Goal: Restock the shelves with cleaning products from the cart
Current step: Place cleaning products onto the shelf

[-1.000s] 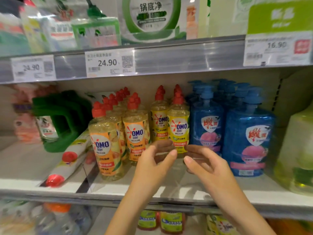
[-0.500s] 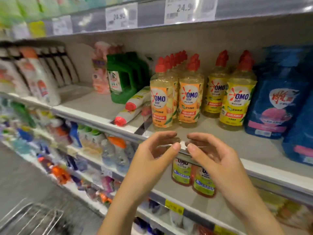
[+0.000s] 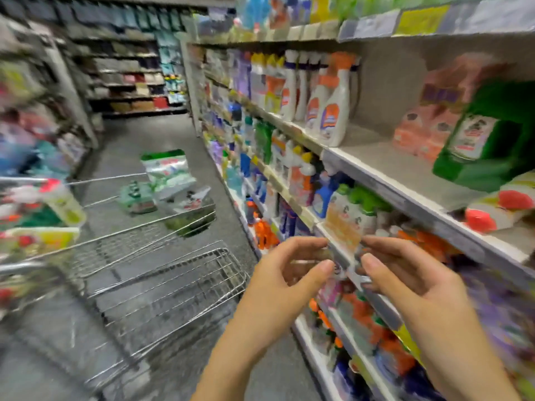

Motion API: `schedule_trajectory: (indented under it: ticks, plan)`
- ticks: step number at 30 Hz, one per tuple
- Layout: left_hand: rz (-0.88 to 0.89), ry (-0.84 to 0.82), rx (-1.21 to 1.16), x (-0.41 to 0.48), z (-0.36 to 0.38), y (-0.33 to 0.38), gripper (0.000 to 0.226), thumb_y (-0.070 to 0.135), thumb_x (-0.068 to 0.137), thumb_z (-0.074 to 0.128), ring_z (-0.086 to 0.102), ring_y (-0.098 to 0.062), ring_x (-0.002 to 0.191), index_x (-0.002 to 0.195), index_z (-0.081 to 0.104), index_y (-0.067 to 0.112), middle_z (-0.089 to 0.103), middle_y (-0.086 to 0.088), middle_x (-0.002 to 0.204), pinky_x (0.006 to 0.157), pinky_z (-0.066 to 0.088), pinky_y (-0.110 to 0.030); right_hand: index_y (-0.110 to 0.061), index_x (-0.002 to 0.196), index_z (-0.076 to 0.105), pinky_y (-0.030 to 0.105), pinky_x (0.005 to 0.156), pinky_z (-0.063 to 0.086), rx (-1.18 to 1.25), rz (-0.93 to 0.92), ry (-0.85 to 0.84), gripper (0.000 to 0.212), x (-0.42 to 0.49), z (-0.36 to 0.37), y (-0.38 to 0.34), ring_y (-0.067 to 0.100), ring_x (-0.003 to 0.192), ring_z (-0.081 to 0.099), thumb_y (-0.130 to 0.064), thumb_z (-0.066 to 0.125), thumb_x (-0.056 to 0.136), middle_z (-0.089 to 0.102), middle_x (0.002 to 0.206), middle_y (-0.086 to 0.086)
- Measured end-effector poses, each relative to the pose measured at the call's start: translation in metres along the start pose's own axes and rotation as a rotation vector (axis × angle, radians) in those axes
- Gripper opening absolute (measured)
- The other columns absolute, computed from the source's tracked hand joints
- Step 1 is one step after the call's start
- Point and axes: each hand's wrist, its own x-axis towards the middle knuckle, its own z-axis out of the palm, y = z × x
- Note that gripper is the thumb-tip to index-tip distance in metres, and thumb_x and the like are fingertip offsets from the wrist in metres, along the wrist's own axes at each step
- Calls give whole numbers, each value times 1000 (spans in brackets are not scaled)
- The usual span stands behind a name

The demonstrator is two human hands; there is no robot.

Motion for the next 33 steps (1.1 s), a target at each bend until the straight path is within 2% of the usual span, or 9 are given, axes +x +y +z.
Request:
schedule_trajectory:
  ticks: [4, 8, 10, 12, 15, 19, 23, 29, 33]
  plan:
    - [-27, 212, 6, -11, -103, -8, 21, 6, 88, 64, 64, -1, 84, 106, 65, 15, 70, 6, 97, 76, 53, -16, -18, 90, 72, 10, 59, 51, 78, 33, -181, 26, 25, 110, 14, 1, 69, 66, -25, 67, 66, 74, 82, -5]
    - [-54, 355, 41, -22, -191, -17, 23, 5, 88, 64, 64, 0, 88, 109, 65, 13, 70, 4, 100, 84, 51, -16, -17, 89, 73, 28, 76, 53, 111, 73, -306, 27, 43, 210, 28, 16, 82, 69, -27, 68, 64, 74, 90, 3]
    - [-72, 433, 46, -26, -230, -23, 24, 6, 88, 65, 64, 2, 88, 111, 64, 13, 70, 3, 102, 84, 50, -14, -18, 88, 73, 27, 74, 54, 111, 83, -375, 29, 51, 254, 33, 15, 80, 69, -28, 69, 62, 75, 91, 5]
    - [-85, 501, 36, -29, -263, -31, 23, 7, 88, 65, 65, 1, 91, 108, 64, 16, 70, 4, 103, 84, 49, -13, -22, 88, 75, 23, 70, 56, 116, 85, -457, 33, 58, 292, 38, 13, 78, 70, -36, 71, 59, 75, 89, 2]
    - [-112, 570, 34, -31, -304, -45, 21, 10, 88, 66, 65, -2, 97, 104, 64, 24, 70, 6, 103, 86, 50, -16, -36, 91, 75, 28, 72, 58, 141, 109, -560, 36, 67, 341, 50, 14, 81, 70, -52, 73, 58, 74, 88, 0]
    - [-172, 656, 31, -19, -352, -64, 22, 12, 88, 66, 66, -5, 98, 107, 64, 23, 70, 7, 106, 81, 50, -14, -36, 87, 76, 28, 68, 59, 143, 159, -643, 29, 91, 395, 71, 18, 79, 70, -27, 70, 61, 73, 88, 6]
    - [-218, 727, 45, 7, -401, -82, 23, 16, 88, 66, 65, 0, 95, 109, 64, 26, 70, 13, 104, 74, 49, -10, -34, 90, 75, 33, 73, 59, 123, 188, -732, 31, 131, 444, 95, 20, 84, 71, -32, 71, 60, 74, 89, 3]
    - [-255, 878, 48, 66, -481, -107, 23, 12, 87, 66, 67, 0, 90, 107, 65, 22, 71, 7, 103, 74, 50, -12, -23, 93, 73, 31, 79, 57, 78, 245, -915, 35, 202, 536, 135, 14, 87, 69, -35, 72, 60, 74, 91, -1]
    - [-294, 1044, 63, 92, -537, -122, 19, 11, 88, 64, 67, 0, 91, 105, 66, 21, 71, 5, 101, 76, 50, -12, -32, 94, 73, 18, 73, 54, 73, 250, -1035, 32, 244, 602, 150, 9, 86, 68, -40, 72, 62, 73, 91, -7]
